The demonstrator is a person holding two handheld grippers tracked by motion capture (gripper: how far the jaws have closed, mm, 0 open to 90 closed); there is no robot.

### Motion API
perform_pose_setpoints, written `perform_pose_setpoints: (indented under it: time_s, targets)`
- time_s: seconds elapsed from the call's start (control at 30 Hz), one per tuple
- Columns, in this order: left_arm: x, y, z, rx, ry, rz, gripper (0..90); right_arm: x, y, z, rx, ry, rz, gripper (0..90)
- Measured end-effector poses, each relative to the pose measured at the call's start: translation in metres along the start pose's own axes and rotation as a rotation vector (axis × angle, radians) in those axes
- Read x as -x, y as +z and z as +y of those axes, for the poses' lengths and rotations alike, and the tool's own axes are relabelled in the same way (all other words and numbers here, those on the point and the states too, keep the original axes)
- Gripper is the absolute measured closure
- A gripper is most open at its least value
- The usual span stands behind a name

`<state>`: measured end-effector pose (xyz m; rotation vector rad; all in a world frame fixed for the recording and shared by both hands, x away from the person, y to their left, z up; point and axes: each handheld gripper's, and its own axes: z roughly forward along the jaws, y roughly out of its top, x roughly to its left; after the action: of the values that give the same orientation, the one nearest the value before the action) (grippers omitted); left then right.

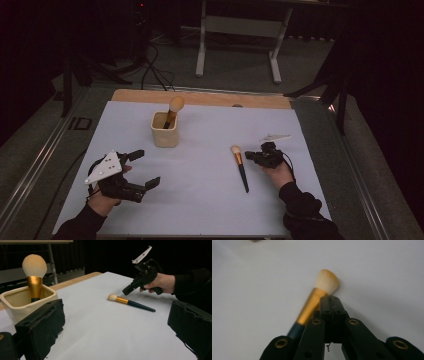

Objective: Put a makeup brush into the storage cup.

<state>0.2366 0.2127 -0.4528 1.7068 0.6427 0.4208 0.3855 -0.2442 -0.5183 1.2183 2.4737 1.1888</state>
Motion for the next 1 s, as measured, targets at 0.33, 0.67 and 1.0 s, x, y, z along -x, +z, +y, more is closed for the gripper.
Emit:
perform_pose_setpoints:
  time_s: [0.33,0.67,1.0]
  targets:
    - [0.001,0.0,0.0,0.002,0.002,0.002,1.5,-0.044,-0.017,-0.016,-0.034,-0.067,0.126,90.0]
    - [0.0,0.001,0.0,-0.003,0.004,0.0,1.5,-0.055,-0.024,-0.033,-0.052,-0.067,0.158,90.0]
    - [0.0,0.001,0.001,-0.002,0.004,0.0,1.5,-0.06,-0.024,-0.04,-0.087,-0.091,0.155,90.0]
